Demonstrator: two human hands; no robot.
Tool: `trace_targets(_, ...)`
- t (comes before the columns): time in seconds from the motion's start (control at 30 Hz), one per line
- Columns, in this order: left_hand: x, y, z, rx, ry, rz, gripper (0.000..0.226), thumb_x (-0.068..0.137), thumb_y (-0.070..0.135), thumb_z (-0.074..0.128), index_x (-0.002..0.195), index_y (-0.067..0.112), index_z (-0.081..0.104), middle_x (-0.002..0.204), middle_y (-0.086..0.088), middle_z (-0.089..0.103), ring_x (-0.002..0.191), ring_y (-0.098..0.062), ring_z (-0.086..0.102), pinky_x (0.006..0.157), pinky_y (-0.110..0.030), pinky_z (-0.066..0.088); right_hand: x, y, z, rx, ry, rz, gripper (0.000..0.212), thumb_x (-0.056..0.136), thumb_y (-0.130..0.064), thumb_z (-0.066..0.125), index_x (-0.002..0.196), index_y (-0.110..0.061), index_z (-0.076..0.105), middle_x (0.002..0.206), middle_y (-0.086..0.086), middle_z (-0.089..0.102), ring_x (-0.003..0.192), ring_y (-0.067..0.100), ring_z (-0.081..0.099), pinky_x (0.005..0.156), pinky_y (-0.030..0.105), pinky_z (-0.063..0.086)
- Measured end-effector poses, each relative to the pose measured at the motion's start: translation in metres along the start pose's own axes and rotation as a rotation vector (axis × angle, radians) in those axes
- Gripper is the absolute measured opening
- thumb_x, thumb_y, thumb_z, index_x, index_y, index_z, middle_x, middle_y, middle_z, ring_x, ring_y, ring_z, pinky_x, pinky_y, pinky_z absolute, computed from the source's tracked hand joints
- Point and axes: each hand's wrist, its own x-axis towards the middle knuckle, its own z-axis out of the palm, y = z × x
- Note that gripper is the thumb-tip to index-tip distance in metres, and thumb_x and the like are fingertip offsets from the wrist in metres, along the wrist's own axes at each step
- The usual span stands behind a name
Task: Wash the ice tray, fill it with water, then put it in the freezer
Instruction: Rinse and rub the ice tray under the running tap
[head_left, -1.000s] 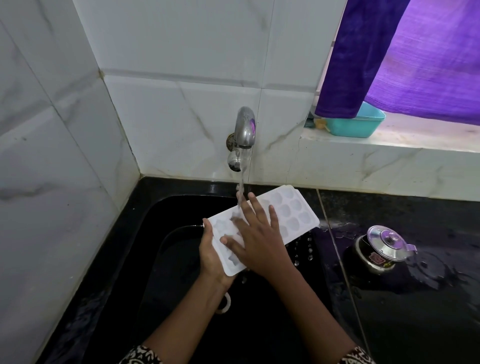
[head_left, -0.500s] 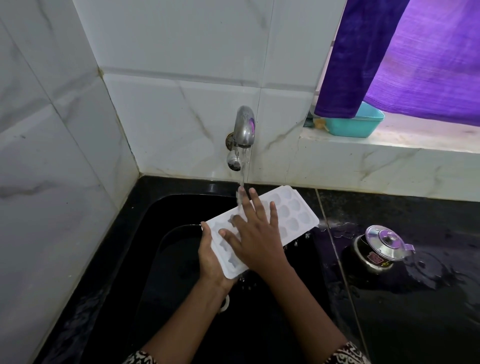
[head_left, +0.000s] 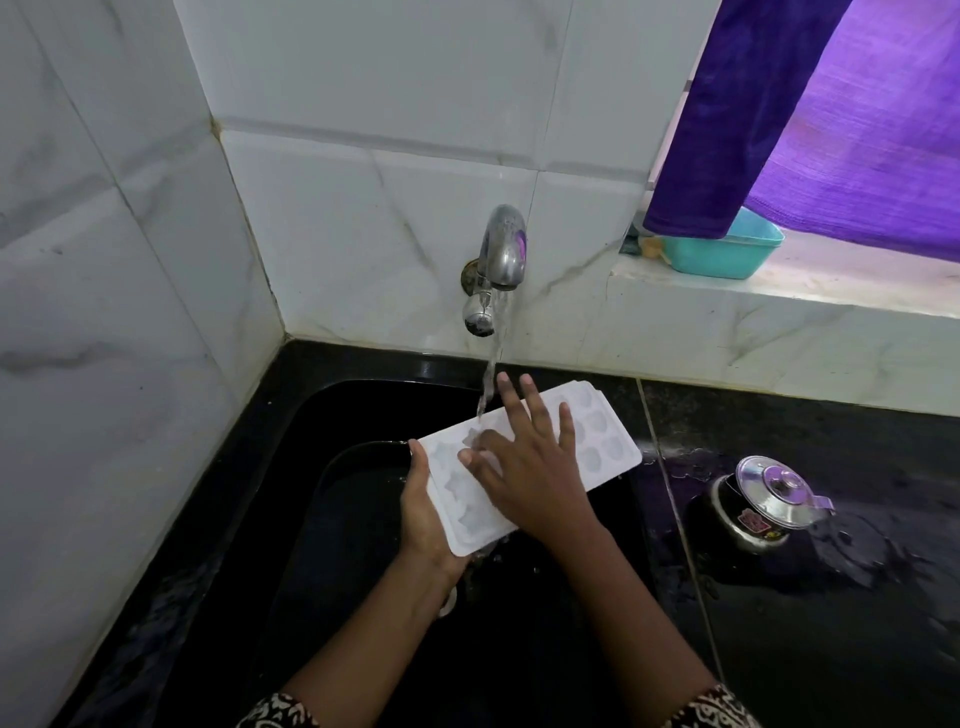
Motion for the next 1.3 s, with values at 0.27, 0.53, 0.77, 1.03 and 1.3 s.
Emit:
trace_targets(0.27, 0.0, 0.003, -0.003, 0.049, -0.01, -0.012, 0.087, 0.088, 0.071, 0.031, 0.143, 0.005, 0.042, 0.144, -0.025, 0.043, 0.129, -0.04, 0.047, 0.098, -0.056, 0.045, 0.0, -0.002, -0.008, 0.059, -0.109, 0.039, 0.064, 0.084, -0.067, 0.014, 0.104, -0.031, 0.064, 0.16, -0.003, 0.003, 0.145, 0.013, -0.012, 0.113, 0.05, -0.007)
trace_targets(0.53, -0.001, 0.006, 0.004, 0.053, 0.053, 0.034, 0.081, 0.09, 0.07, 0.029, 0.136, 0.008, 0.052, 0.14, -0.022, 0.05, 0.125, -0.039, 0.051, 0.101, -0.055, 0.043, -0.003, -0.014, -0.009, 0.085, -0.21, 0.035, 0.075, 0.079, -0.07, 0.011, 0.127, -0.029, 0.052, 0.159, -0.004, -0.007, 0.143, 0.012, -0.017, 0.114, 0.053, -0.003)
trace_targets(0.77, -0.006, 0.005, 0.01, 0.083, 0.097, 0.058, 0.079, 0.089, 0.068, 0.026, 0.131, 0.007, 0.054, 0.128, -0.022, 0.06, 0.109, -0.039, 0.063, 0.086, -0.053, 0.052, -0.017, 0.004, -0.035, 0.254, -0.055, 0.192, 0.066, 0.078, -0.065, 0.019, 0.114, -0.028, 0.06, 0.157, -0.01, -0.004, 0.138, 0.003, -0.02, 0.114, 0.048, -0.001)
trace_targets(1.03, -0.002, 0.011, 0.016, 0.082, 0.111, 0.067, 0.088, 0.088, 0.072, 0.027, 0.138, 0.003, 0.048, 0.132, -0.024, 0.056, 0.11, -0.038, 0.062, 0.083, -0.048, 0.056, -0.021, -0.005, -0.021, 0.141, -0.19, 0.074, 0.064, 0.078, -0.065, 0.016, 0.12, -0.035, 0.054, 0.152, -0.011, -0.024, 0.138, 0.007, -0.03, 0.111, 0.047, -0.011)
trace_targets(1.3, -0.006, 0.011, 0.011, 0.053, 0.11, 0.072, 0.084, 0.09, 0.071, 0.025, 0.133, 0.005, 0.055, 0.132, -0.024, 0.056, 0.111, -0.039, 0.062, 0.081, -0.049, 0.056, -0.013, -0.013, -0.021, 0.015, -0.226, 0.013, 0.077, 0.077, -0.068, 0.003, 0.117, -0.033, 0.059, 0.153, -0.008, -0.019, 0.142, 0.014, -0.023, 0.114, 0.052, -0.012)
